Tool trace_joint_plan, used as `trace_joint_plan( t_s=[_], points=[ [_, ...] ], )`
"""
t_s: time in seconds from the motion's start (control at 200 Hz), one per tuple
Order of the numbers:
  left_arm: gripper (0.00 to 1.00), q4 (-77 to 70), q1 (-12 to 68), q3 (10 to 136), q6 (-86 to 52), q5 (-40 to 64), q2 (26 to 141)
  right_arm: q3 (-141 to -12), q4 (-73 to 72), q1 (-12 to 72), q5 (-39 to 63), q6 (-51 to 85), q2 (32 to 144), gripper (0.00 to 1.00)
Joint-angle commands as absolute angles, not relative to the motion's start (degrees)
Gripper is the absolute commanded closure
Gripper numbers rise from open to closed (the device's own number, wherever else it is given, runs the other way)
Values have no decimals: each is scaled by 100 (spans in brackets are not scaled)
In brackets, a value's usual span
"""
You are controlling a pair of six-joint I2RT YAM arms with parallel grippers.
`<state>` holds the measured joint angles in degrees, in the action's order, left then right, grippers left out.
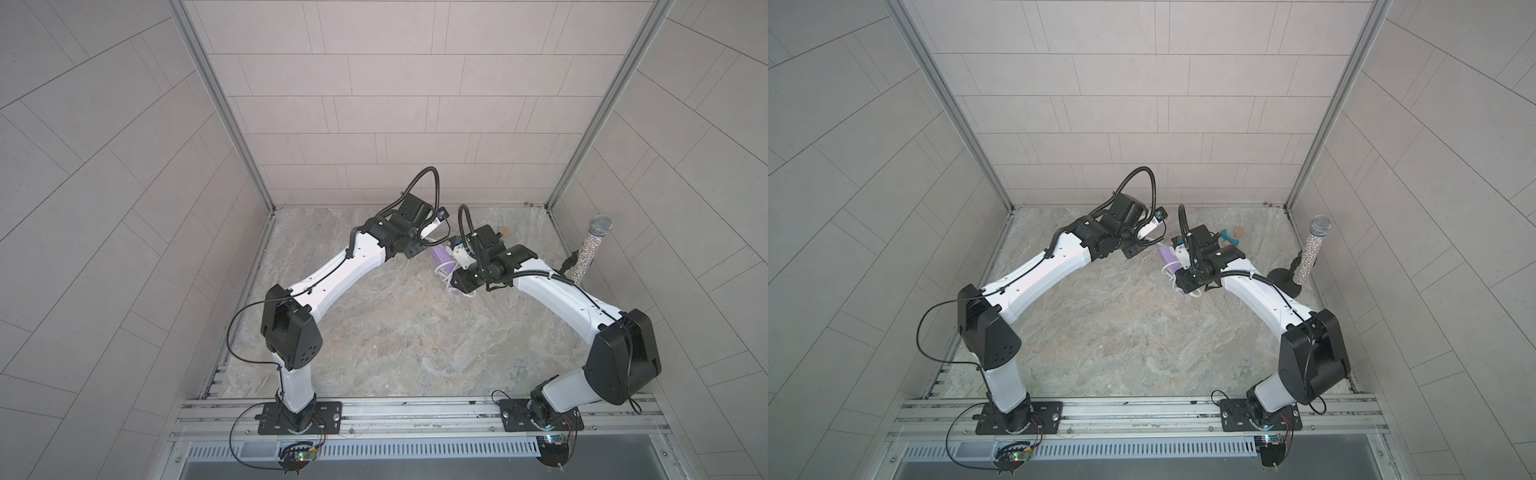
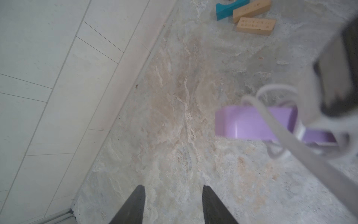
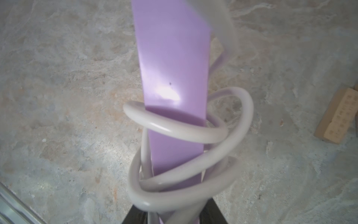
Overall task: Wrap the cord around the power strip
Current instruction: Wrap the power cord around the power strip.
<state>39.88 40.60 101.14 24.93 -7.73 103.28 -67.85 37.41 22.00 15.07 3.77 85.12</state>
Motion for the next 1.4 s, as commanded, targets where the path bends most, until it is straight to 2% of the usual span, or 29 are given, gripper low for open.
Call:
trace_joint_plan(
  t_s=[0.0,0.16,0.385,0.6,0.776,1.081,1.246,1.396],
  points=[
    [86,3960,4095,9636,1962,-400,9667,-6516,2942,1927,1432,1171,8125,100],
    [85,3407,4088,8552,1590,427,9103,-6082,1965,1700,1655,1490,7605,100],
    [79,2474,3978,7368,1247,1281,8727,-4992,-434,1424,2665,2134,6608,100],
    [75,1627,3647,6979,1055,2024,8920,-4670,-1256,1415,4131,2564,6336,100],
    [73,1174,3570,6860,1204,2547,9111,-4032,-2290,1415,4427,3128,5991,100],
    [60,681,3556,6298,1278,2461,9199,-3608,-3095,1406,4732,3698,5904,100],
    [58,192,3511,6043,1283,2330,9212,-3388,-3658,1406,4902,4028,5994,100],
    [55,-180,3460,5795,1160,2452,9092,-3370,-3423,1356,4835,3899,5921,100]
  ],
)
